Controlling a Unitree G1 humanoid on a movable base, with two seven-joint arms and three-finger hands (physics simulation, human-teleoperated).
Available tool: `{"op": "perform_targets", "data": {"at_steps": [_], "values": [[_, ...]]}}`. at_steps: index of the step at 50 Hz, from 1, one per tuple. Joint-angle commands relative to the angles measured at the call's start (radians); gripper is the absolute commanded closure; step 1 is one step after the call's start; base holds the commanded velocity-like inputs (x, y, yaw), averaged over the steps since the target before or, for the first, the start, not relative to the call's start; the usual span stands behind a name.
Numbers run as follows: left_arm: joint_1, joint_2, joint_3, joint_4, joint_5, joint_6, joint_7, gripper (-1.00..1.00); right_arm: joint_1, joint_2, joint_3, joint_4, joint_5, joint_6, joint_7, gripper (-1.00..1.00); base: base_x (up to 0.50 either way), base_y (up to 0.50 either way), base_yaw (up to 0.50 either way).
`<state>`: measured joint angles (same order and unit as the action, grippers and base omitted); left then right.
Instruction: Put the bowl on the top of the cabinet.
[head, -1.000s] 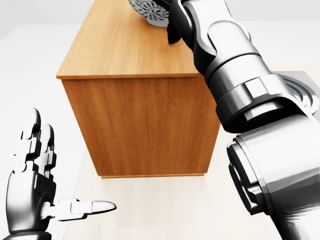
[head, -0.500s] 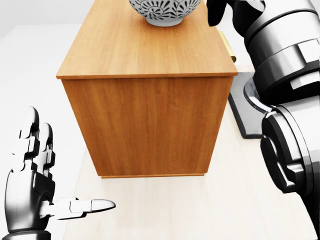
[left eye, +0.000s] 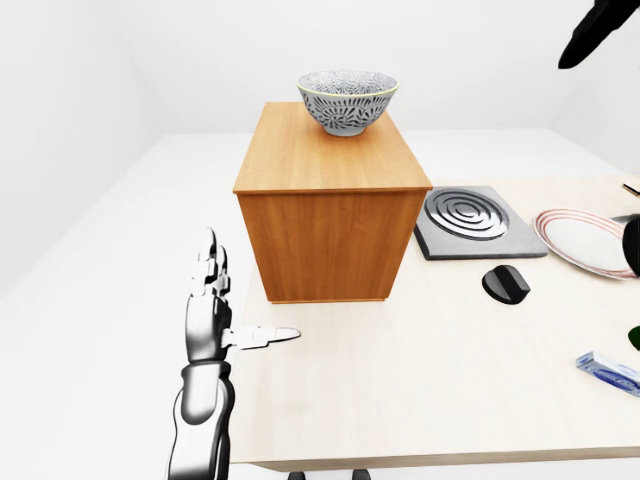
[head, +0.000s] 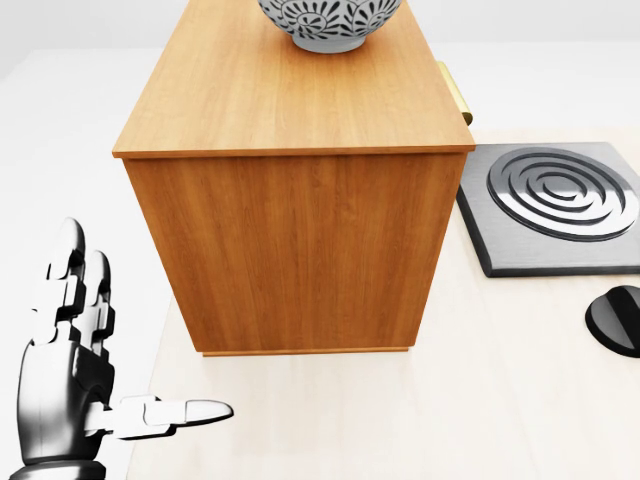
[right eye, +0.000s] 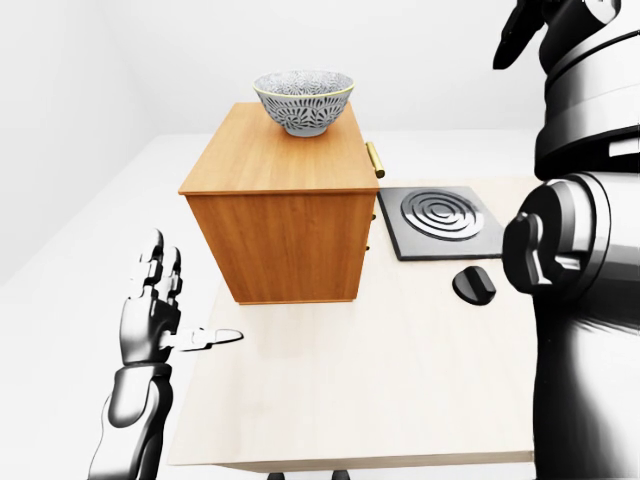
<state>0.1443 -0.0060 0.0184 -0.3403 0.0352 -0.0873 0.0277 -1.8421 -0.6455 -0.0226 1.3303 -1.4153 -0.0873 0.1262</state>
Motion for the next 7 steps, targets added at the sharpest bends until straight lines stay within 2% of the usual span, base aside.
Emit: {"op": "perform_targets", "data": {"at_steps": [1, 7], "values": [[0.005, -0.001, -0.005, 0.004, 0.006, 0.000, 0.001, -1.00, -0.011, -0.176, -0.040, -0.003, -0.029, 0.000, 0.007, -1.00, 0.00, 0.00, 0.00], [0.008, -0.001, -0.007, -0.006, 0.006, 0.000, 0.001, -1.00, -0.018, -0.231, -0.056, -0.008, -0.022, 0.000, 0.015, -1.00, 0.00, 0.00, 0.00]]}}
